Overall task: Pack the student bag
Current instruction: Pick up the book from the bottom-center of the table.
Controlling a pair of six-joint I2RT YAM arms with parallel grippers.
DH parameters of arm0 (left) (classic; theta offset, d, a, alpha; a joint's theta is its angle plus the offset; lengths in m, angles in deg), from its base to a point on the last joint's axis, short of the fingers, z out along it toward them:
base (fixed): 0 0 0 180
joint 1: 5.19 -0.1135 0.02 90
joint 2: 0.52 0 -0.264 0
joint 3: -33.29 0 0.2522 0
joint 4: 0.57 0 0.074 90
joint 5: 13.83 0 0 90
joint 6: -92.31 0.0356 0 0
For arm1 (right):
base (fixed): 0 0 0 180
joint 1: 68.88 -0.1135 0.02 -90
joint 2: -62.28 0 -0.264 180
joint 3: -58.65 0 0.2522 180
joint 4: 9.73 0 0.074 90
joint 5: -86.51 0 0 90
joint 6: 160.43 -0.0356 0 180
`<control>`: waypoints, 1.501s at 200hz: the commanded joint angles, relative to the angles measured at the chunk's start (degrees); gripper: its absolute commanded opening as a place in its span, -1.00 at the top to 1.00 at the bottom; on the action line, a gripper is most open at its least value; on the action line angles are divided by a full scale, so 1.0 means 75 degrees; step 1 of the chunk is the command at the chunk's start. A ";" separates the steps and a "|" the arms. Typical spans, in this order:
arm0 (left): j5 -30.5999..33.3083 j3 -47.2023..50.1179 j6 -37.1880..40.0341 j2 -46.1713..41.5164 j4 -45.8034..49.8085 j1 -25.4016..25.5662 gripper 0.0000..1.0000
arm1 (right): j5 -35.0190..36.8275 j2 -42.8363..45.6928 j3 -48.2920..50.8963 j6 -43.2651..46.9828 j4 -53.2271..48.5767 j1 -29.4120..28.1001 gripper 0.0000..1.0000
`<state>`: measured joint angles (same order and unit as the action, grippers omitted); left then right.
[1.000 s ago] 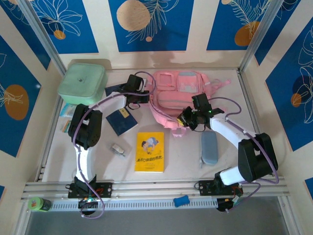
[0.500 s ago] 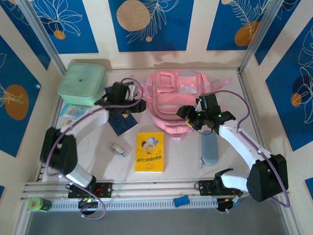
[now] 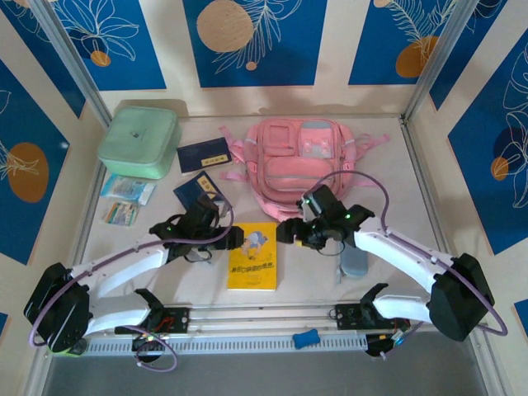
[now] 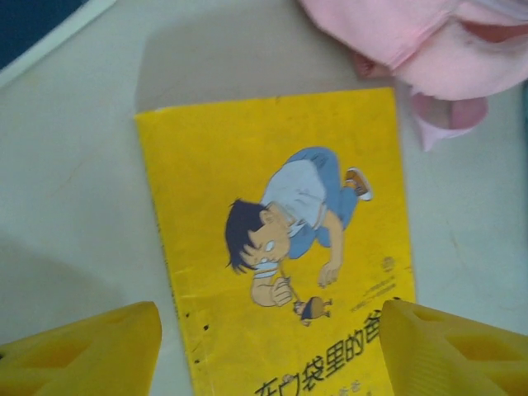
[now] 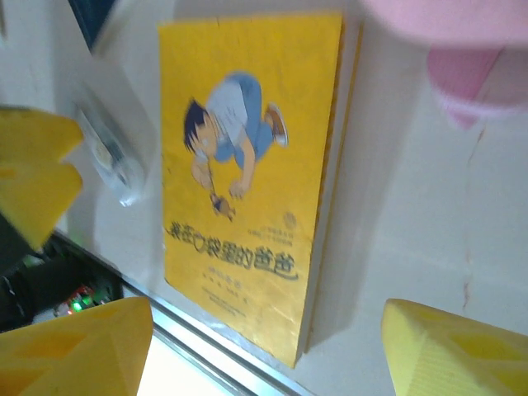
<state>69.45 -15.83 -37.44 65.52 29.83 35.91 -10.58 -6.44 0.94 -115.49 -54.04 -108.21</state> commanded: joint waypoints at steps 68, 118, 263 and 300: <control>-0.0299 0.0367 -0.0372 0.1059 -0.0886 0.0121 -0.39 | 0.0512 -0.1373 0.0604 -0.1308 0.1710 -0.1155 -0.35; -0.0351 0.0294 -0.0237 0.1372 -0.0828 0.0251 -0.36 | 0.0855 -0.1953 0.0617 -0.1814 0.2230 -0.1382 -0.30; -0.0553 0.0511 -0.0379 0.1104 -0.0865 0.0355 -0.20 | 0.0328 -0.2532 0.0127 -0.1921 0.2728 -0.1585 -0.29; -0.0379 0.0498 -0.0386 0.1094 -0.0727 0.0373 -0.20 | 0.0184 -0.2496 0.0018 -0.1847 0.2612 -0.1536 -0.29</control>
<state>66.61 -12.37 -39.84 74.66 23.10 38.06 -6.10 -24.89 2.91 -129.43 -36.03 -119.55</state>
